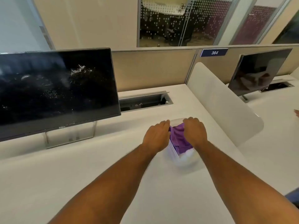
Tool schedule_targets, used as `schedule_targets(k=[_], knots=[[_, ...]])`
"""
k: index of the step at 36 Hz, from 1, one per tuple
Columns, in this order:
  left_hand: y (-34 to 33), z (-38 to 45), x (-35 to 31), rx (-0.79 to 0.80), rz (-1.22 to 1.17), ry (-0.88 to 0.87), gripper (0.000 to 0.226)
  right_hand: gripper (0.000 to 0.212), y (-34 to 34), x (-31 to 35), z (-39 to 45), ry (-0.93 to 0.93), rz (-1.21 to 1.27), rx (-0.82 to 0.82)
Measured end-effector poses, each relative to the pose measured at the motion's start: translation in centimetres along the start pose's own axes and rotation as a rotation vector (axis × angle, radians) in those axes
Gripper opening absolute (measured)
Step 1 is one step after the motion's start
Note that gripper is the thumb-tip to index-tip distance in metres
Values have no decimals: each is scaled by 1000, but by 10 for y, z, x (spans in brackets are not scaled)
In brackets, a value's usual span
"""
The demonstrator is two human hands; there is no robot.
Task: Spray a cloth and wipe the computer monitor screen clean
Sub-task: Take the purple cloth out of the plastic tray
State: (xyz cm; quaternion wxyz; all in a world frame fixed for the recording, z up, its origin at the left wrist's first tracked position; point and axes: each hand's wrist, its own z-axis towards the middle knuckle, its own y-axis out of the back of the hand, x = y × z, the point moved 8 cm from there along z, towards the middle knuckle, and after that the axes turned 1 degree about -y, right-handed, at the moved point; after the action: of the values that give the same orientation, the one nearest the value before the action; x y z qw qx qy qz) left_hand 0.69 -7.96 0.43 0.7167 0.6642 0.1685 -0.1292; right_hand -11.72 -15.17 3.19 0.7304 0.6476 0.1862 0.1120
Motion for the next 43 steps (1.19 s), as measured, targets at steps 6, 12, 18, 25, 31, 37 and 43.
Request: schedule_targets(k=[6,12,18,25,31,37,43], knots=[[-12,21,-14,47,28,-51,56,18,-17,-17,17,15,6,59],[-28,43,-15,82,69,2,43,16,-37,-15,26,113,-37,76],[-38,49,-8,96,128,54,28,16,-51,-13,30,133,-66,86],[-40,49,-7,113,113,44,22,13,-57,-12,34,113,-44,109],[-30,49,-12,43,55,18,19,9,-50,-21,33,31,64,68],[-11,45,-9,-9,-1,53,24,10,-20,-35,26,-76,183,-55],[12,35,-2,-80,-38,125,24,6,10,-42,18,-183,342,-105]])
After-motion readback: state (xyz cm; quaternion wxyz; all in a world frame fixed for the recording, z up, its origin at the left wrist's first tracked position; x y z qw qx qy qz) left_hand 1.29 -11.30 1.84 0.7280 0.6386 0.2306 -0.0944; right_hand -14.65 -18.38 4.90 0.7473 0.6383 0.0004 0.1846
